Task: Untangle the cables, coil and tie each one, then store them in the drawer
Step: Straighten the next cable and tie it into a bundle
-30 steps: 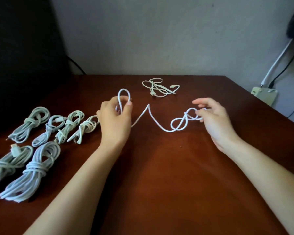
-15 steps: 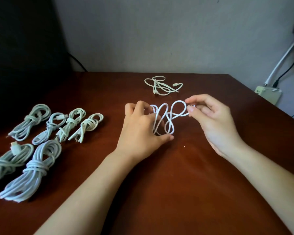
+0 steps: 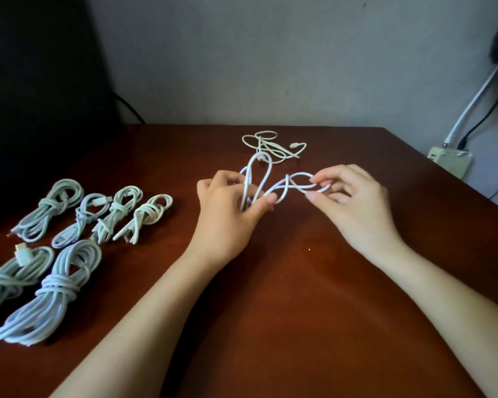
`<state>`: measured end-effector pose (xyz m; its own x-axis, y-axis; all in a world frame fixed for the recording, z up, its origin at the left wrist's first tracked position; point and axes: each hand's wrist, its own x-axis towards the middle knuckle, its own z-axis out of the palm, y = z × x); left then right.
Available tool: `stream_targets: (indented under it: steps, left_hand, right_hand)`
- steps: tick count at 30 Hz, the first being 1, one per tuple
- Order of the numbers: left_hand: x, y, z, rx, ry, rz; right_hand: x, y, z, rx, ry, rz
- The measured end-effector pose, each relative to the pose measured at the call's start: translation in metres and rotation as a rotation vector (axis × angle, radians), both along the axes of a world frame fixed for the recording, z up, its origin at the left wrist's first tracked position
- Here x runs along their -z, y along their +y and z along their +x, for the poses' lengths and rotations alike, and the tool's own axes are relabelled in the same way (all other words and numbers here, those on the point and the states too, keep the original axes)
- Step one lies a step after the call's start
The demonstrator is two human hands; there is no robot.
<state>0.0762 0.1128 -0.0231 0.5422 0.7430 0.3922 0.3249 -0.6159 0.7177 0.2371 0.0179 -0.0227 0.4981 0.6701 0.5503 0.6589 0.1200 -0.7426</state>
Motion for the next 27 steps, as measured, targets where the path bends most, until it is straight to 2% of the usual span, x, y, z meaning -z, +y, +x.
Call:
stream_targets:
  steps: [2,5,8,10,15,20,23,27]
  left_hand:
    - [-0.003,0.0,-0.001,0.021,-0.097,-0.073]
    - [-0.002,0.002,0.0,0.073,-0.218,-0.159]
    - [-0.003,0.002,-0.001,0.197,-0.352,-0.34]
    - [-0.004,0.002,-0.001,0.219,-0.379,-0.417]
    - [-0.007,0.005,-0.002,0.114,-0.443,-0.502]
    - [-0.006,0.011,-0.003,-0.11,-0.556,-0.517]
    - [-0.006,0.014,-0.004,-0.172,-0.608,-0.51]
    - [-0.007,0.015,-0.004,-0.244,-0.633,-0.447]
  right_hand:
    - [0.002,0.001,0.0,0.031,-0.07,-0.038]
    - [0.001,0.003,0.004,0.116,-0.052,-0.092]
    - [-0.002,0.001,0.011,0.204,-0.095,-0.142]
    - [-0.003,0.0,0.015,0.241,-0.118,-0.164]
    - [-0.002,0.001,0.018,0.312,-0.209,-0.129]
    - [-0.003,0.001,0.015,0.287,-0.205,-0.029]
    - [-0.003,0.001,0.012,0.251,-0.146,0.027]
    - [-0.005,0.002,0.008,0.219,0.023,0.102]
